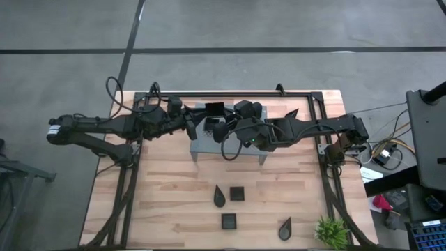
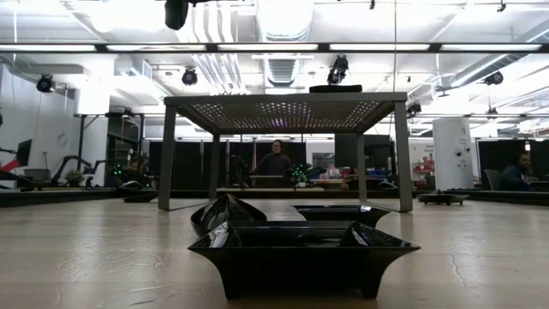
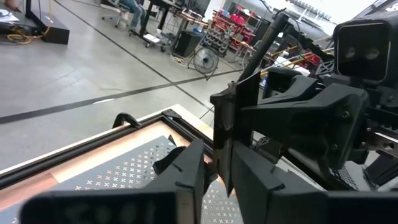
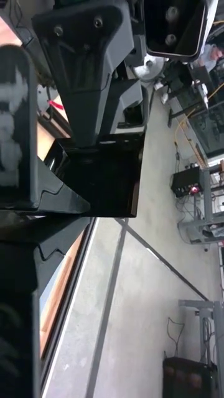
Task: Pick & Place Mini shaped plates
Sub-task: Stack the black square plate on top of the other black square plate on the shelf
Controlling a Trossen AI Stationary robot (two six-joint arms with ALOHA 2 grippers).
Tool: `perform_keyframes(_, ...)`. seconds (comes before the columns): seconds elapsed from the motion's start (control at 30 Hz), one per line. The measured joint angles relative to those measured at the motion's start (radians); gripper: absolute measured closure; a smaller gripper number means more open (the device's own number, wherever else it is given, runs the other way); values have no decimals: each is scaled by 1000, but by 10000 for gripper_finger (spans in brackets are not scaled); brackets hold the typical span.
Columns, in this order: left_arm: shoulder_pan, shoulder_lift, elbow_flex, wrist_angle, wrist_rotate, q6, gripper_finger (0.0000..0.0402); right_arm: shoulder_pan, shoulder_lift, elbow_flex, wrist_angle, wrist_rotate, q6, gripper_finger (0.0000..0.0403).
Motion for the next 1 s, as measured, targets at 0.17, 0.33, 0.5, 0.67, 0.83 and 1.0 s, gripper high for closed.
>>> perform_keyframes(0.17, 1, 0, 0, 0, 7, 0, 394, 0, 1, 0, 0, -4, 0, 394)
perform_keyframes(0.33, 4, -1, -1, -4, 8, -21, 400, -1, 1, 0, -2, -21, -14, 391)
perform_keyframes(0.5, 7, -4, -1, -30, 20, -81, 401, -11, -17, 0, -13, -44, -42, 346)
perform_keyframes(0.67, 17, -11, -1, -111, 39, -162, 401, -12, -37, 7, -50, -26, -106, 269)
perform_keyframes(0.83, 40, -22, 1, -194, 57, -219, 401, -12, -74, 9, -104, -20, -160, 209)
perform_keyframes(1.0, 107, -30, 2, -286, 154, -289, 401, -9, -100, 7, -165, -29, -187, 185)
